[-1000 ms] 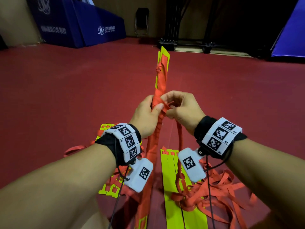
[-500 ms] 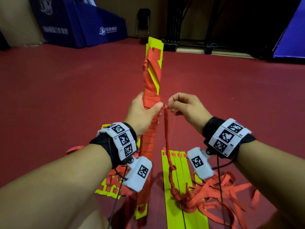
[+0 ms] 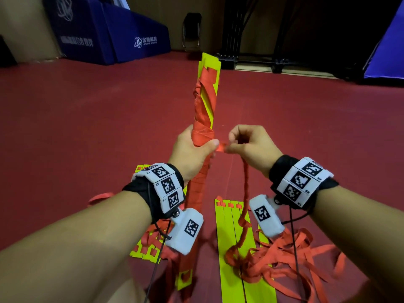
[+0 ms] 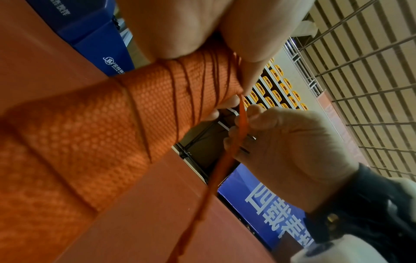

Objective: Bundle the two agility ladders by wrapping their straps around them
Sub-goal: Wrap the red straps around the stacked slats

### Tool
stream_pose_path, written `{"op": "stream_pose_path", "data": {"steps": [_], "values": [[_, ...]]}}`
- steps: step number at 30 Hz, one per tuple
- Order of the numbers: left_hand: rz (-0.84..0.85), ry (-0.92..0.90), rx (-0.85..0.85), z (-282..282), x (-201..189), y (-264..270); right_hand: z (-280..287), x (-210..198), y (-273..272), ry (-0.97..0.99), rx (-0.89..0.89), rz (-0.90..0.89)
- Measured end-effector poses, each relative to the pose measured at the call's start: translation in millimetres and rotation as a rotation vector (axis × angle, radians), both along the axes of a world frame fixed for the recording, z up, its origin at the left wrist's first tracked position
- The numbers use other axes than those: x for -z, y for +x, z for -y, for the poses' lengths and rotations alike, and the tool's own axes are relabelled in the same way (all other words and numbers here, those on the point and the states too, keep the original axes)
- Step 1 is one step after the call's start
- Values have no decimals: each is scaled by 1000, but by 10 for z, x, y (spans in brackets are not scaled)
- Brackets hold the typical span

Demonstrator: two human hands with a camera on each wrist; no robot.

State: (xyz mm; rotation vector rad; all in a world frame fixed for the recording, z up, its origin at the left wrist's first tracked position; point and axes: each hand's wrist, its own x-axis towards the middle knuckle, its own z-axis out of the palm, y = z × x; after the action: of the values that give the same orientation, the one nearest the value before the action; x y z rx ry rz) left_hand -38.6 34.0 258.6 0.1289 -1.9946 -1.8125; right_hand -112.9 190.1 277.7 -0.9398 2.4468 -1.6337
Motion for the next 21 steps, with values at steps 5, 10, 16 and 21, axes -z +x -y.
{"op": "stream_pose_path", "data": {"steps": [5, 10, 16, 21], "values": [[21, 124, 25, -34, -25, -10, 9, 12, 18, -4, -16, 23], [10, 157, 106, -51, -29, 25, 52, 20, 34, -100, -94, 129], [3, 125, 59, 20, 11, -3, -7, -15, 31, 112, -119, -46], [-33, 80, 45, 19, 23, -13, -54, -88, -9, 88, -148, -52]]}}
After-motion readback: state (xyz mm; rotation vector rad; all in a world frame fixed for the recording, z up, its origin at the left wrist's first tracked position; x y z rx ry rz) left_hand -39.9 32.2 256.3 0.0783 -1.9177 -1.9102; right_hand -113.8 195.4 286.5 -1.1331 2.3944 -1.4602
